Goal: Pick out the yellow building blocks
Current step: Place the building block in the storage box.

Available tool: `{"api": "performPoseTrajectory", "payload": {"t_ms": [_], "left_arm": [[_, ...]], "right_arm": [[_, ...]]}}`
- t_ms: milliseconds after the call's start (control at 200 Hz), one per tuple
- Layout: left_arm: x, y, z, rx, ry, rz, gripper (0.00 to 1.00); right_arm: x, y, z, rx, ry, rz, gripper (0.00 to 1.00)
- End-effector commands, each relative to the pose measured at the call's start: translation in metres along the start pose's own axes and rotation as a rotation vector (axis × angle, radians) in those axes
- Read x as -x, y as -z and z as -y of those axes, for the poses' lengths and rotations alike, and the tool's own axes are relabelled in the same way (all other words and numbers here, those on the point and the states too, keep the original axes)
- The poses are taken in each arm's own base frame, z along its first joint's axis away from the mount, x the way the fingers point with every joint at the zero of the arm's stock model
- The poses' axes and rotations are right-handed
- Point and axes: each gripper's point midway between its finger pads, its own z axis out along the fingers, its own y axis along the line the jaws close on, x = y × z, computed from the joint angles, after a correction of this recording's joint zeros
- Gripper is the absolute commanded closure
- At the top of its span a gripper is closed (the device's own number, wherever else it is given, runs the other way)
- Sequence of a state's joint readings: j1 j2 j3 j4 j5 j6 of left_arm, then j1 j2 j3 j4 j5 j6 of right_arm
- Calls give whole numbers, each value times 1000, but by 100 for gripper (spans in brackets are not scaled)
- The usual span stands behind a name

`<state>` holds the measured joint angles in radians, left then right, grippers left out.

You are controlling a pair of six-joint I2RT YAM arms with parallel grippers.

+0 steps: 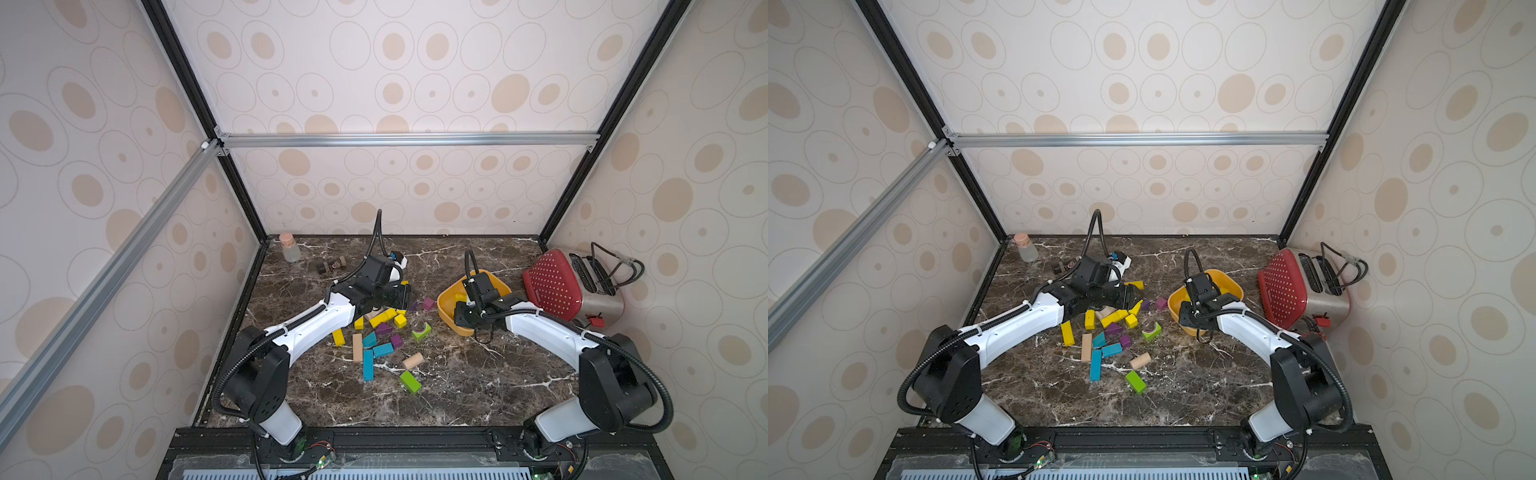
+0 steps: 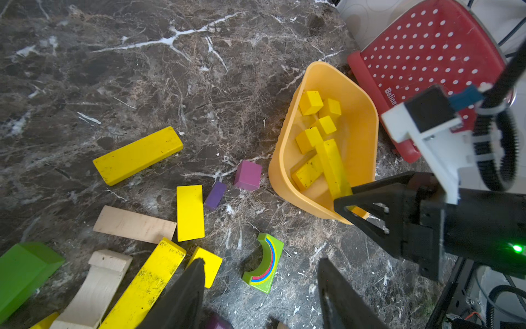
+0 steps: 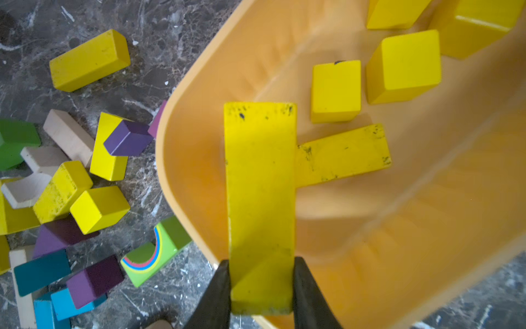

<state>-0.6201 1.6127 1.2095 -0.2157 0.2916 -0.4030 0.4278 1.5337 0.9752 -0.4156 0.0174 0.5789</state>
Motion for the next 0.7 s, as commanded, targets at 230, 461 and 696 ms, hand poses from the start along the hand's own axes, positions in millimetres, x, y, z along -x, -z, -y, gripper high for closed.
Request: {"api": "performPoseTrajectory", "payload": {"t_ms": [230, 461, 696], "left_arm": [[4, 0, 5, 4, -81, -36, 37], [-3, 1, 2, 12, -80, -48, 37], [-1, 3, 1, 25, -91, -46, 37]], "right_arm": [[36, -27, -9, 69, -126, -3, 100], [43, -36, -12, 71, -139, -2, 93], [47, -36, -14, 71, -134, 0, 79]]}}
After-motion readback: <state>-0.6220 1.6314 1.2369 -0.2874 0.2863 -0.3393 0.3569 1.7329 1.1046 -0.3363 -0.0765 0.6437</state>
